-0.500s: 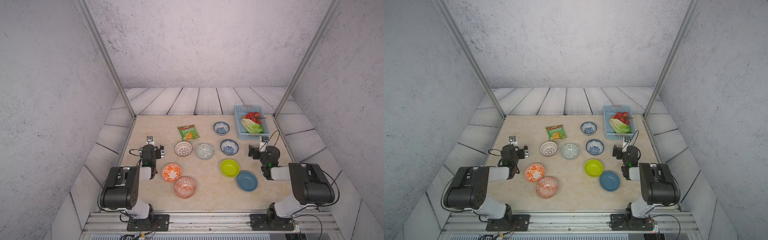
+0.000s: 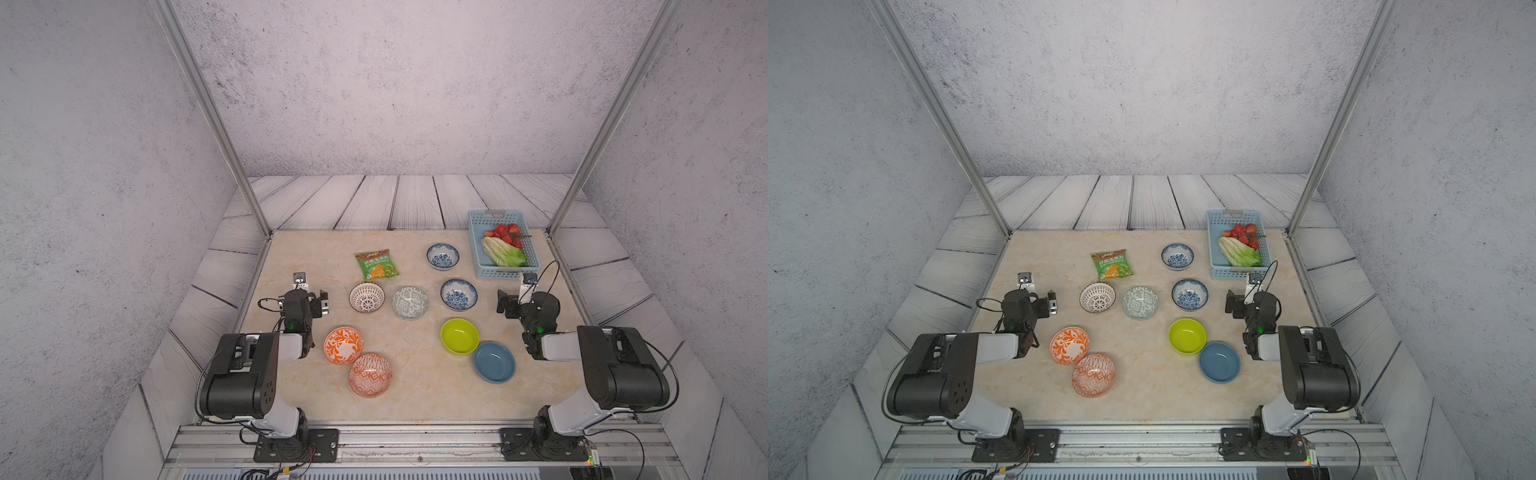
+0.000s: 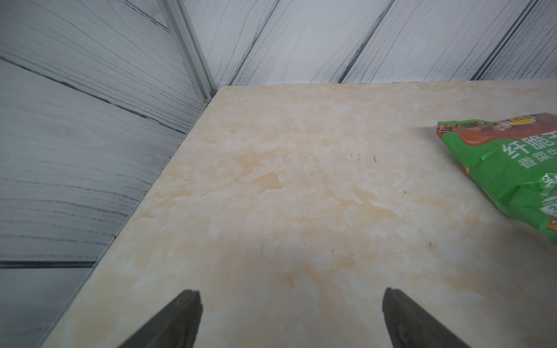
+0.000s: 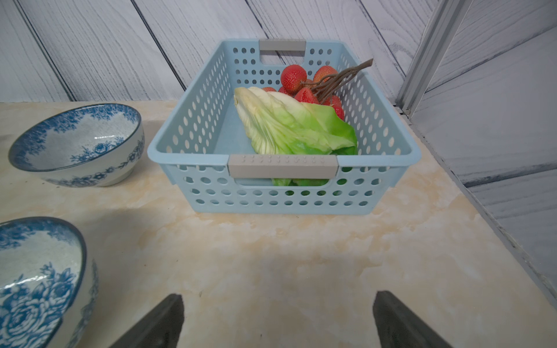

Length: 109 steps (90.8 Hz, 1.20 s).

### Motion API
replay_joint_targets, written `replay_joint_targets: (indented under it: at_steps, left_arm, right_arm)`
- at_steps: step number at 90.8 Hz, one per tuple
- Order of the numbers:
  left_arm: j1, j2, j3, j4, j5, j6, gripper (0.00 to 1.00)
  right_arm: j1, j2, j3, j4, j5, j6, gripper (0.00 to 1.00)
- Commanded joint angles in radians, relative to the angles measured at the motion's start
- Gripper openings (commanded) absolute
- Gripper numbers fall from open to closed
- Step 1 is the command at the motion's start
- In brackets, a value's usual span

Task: Stack the bowls
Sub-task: Move the bowl to the center of the board.

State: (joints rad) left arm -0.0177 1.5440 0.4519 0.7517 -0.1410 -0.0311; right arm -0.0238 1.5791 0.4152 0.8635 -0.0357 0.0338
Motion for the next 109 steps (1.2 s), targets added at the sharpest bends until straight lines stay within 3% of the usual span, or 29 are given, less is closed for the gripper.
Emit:
replay_joint_targets:
  at_steps: [1,65,88,109]
  left_arm:
    - [0.007,-0.013,0.014,0.0,0.007,-0.009,1.0]
    - [0.005,-0.015,0.011,0.004,0.001,-0.009,1.0]
    - [-0.053,-0.091,-0.054,0.061,-0.125,0.012,1.0]
    - [-0.056,-0.093,-0.031,0.022,-0.138,0.013,1.0]
  right_arm:
    - [-0.004,-0.01,0.007,-0.006,-0.015,0.008,0.99]
    - [-0.002,-0.013,0.001,0.006,-0.027,0.0,0.99]
    - [-0.001,-0.081,-0.075,0.085,0.026,0.019,0.99]
    - [0.001,-0.031,-0.094,0.171,0.037,0.027,0.99]
